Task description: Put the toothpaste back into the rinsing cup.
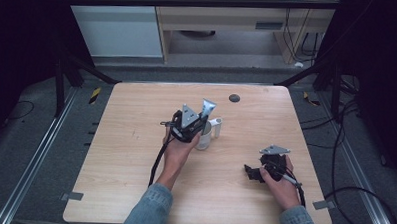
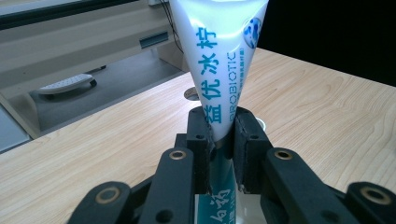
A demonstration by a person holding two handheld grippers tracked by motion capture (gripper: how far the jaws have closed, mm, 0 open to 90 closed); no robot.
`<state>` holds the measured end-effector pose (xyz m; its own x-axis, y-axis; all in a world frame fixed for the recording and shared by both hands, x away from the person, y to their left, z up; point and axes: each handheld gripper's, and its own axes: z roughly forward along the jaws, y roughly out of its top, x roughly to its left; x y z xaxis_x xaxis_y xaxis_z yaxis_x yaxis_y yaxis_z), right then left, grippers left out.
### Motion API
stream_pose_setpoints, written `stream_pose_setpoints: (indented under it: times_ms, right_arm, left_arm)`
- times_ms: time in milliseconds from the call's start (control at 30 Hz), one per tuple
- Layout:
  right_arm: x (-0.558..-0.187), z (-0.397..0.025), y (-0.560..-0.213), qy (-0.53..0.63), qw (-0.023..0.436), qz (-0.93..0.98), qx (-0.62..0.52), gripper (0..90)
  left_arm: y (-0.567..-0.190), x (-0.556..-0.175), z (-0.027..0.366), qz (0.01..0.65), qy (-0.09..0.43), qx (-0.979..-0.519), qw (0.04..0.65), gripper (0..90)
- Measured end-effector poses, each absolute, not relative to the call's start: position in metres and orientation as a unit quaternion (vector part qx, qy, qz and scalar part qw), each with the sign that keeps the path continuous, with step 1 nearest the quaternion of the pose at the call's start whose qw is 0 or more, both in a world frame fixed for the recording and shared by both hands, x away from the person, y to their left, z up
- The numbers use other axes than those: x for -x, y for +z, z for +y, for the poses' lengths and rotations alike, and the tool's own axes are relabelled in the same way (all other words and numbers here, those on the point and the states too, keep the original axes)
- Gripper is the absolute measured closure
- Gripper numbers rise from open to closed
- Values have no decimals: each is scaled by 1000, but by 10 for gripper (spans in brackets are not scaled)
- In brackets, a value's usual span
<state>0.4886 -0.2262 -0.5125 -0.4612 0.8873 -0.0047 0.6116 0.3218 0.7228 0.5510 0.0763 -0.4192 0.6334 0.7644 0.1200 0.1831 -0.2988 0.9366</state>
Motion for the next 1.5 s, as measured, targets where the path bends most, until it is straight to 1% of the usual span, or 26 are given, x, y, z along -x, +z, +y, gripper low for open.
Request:
stream_pose_setpoints:
  times_ms: [733, 1067, 1500]
  right_arm:
    - [-489, -226, -513, 335, 206, 787, -476, 4]
    - [-489, -226, -513, 335, 206, 786, -476, 4]
    - [-489, -226, -513, 335, 206, 787, -476, 4]
  left_arm:
    - [-427, -553, 77, 314, 287, -760, 491, 781]
    - [-426, -554, 78, 323, 283, -757, 493, 778]
    - [-421, -558, 72, 329, 275, -769, 474, 768]
